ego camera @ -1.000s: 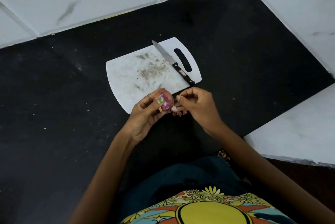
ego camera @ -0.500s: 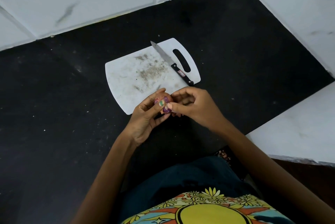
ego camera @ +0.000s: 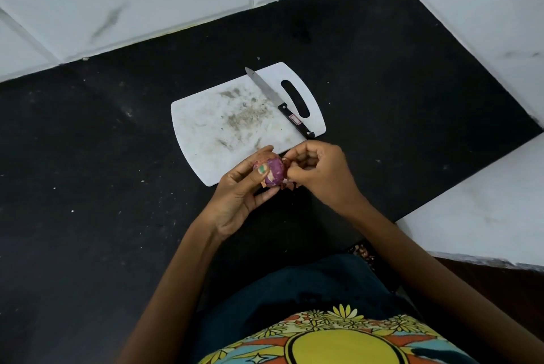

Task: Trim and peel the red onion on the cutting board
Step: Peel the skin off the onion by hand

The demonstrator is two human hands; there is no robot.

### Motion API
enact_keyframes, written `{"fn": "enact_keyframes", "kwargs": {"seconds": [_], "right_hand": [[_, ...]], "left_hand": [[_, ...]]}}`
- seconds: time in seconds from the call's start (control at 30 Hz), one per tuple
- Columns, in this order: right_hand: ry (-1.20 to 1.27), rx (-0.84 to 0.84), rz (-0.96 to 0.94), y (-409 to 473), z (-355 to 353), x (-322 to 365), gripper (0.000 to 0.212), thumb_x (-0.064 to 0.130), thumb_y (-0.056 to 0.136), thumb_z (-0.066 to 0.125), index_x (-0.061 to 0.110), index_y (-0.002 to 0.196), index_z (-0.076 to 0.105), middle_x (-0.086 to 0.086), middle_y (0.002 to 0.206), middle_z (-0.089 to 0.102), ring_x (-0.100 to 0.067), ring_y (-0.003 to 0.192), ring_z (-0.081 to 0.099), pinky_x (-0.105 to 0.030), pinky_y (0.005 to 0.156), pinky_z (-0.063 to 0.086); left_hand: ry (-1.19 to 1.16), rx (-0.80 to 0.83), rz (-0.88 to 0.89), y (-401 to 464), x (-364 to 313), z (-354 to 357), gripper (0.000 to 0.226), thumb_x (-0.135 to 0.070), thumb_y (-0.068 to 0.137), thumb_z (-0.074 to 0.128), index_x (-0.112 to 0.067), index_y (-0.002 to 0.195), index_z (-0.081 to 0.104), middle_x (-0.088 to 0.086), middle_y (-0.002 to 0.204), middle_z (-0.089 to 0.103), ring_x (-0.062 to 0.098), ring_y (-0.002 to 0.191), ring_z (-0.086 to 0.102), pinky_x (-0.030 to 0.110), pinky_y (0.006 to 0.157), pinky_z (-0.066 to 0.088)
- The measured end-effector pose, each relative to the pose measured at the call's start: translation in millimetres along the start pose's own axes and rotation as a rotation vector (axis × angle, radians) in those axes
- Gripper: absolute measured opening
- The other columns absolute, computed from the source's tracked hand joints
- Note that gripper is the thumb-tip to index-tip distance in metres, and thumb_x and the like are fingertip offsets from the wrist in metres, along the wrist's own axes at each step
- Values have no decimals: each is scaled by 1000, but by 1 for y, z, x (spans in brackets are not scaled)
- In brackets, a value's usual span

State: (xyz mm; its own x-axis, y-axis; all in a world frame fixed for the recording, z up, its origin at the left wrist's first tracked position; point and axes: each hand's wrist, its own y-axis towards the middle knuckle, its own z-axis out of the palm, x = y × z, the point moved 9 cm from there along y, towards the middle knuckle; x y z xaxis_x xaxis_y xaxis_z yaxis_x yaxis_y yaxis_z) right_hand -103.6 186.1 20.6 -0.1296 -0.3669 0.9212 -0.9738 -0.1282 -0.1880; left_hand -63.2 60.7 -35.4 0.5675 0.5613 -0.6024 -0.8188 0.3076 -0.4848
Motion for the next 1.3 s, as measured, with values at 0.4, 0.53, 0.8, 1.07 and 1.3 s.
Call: {"fn": "enact_keyframes", "kwargs": {"seconds": [0.4,0.53,0.8,1.07,1.3], "right_hand": [[-143,-47,158,4,-6,-36,7,7,82,64,8,87,68,-1,75,70,-9,64,69,-28,68,59],[-236,-23,70,3,-4,-21,12,14,88,61,8,90,71,9,85,58,17,67,57,-1,62,42],[-9,139,0,-1,1,14,15,14,84,70,7,98,69,-9,81,73,-14,67,71,-18,61,55],[-39,100,-4,0,-1,16,24,14,73,80,7,94,69,-3,84,73,-12,72,71,-25,66,59],[-60,19,-47,2,-8,20,9,3,76,72,2,85,70,-8,72,72,-5,59,68,-15,59,54]], "left_hand": [[-64,-60,7,-2,-3,-2,47,-24,82,58,-22,128,58,7,126,61,19,109,59,20,74,57],[2,-78,26,-2,-5,-5,52,-21,76,65,-28,127,58,6,118,62,17,97,63,20,71,57],[273,-136,154,-3,-19,-7,45,-16,63,74,-21,108,67,2,104,70,14,90,68,18,66,55],[370,-92,231,-6,-30,1,48,-10,63,74,-20,110,66,1,105,70,8,89,68,16,67,52],[387,-75,229,-5,-29,2,50,-17,61,76,-23,109,67,-3,109,70,12,95,66,18,68,52]]}}
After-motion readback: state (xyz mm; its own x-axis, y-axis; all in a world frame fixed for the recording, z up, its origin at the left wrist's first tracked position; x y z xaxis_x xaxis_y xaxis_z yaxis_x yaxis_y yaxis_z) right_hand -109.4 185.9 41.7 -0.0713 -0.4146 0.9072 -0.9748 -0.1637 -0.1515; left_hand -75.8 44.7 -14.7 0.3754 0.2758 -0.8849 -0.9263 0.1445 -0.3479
